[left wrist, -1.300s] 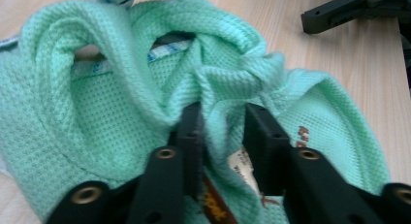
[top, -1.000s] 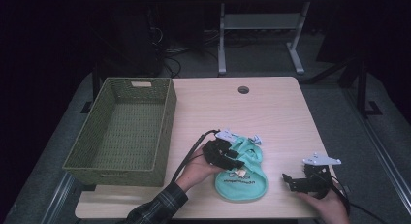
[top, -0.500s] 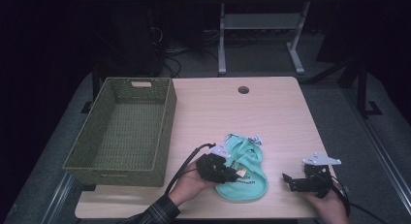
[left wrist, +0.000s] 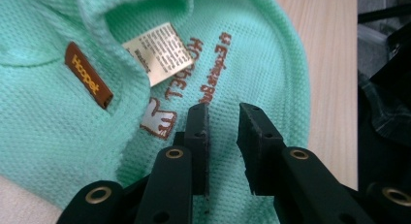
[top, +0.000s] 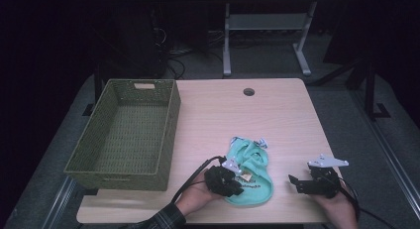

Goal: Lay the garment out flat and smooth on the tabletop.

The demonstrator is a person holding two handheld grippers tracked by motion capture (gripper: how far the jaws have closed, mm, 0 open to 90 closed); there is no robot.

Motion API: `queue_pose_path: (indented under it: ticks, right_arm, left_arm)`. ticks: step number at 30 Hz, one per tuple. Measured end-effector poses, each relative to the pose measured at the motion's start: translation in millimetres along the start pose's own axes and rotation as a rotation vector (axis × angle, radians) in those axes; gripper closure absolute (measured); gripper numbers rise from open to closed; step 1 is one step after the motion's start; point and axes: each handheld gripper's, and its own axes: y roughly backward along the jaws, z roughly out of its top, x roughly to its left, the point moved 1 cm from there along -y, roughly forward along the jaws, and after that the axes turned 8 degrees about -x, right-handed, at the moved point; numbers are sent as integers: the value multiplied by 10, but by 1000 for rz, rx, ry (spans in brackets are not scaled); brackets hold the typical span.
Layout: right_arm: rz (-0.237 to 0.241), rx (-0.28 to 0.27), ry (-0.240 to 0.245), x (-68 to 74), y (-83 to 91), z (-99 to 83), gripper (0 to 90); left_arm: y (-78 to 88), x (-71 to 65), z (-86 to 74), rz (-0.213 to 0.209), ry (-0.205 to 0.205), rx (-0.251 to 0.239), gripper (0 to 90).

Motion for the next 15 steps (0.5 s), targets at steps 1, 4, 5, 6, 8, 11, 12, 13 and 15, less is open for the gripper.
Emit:
queue_pose_path:
  ticks: [1, 4, 5, 6, 8, 11, 12, 13, 15]
  right_arm:
    - [8, 1, -10, 4, 3, 28, 191]
    - [35, -8, -10, 10, -5, 96, 309]
    - [46, -7, -7, 13, -10, 120, 353]
    - [51, -11, -5, 17, -18, 140, 382]
    - [79, -12, -6, 27, -37, 208, 435]
    - [110, -15, -8, 41, -70, 296, 499]
    - [124, -18, -9, 48, -91, 336, 524]
    - [133, -22, -10, 54, -110, 368, 542]
    - [150, -24, -14, 65, -145, 421, 574]
  left_arm:
    - [-1, 1, 1, 1, -5, 0, 745]
    - [0, 7, -2, 6, -7, 0, 770]
    - [1, 9, -3, 8, -3, 1, 780]
    - [1, 11, -3, 12, -6, 2, 791]
    - [0, 10, -2, 13, -11, 3, 806]
    - [1, 16, -2, 13, -9, 5, 817]
    - [2, 20, -3, 12, -8, 5, 818]
    - [1, 21, -3, 11, -4, 3, 819]
    - [1, 24, -5, 6, 2, 2, 819]
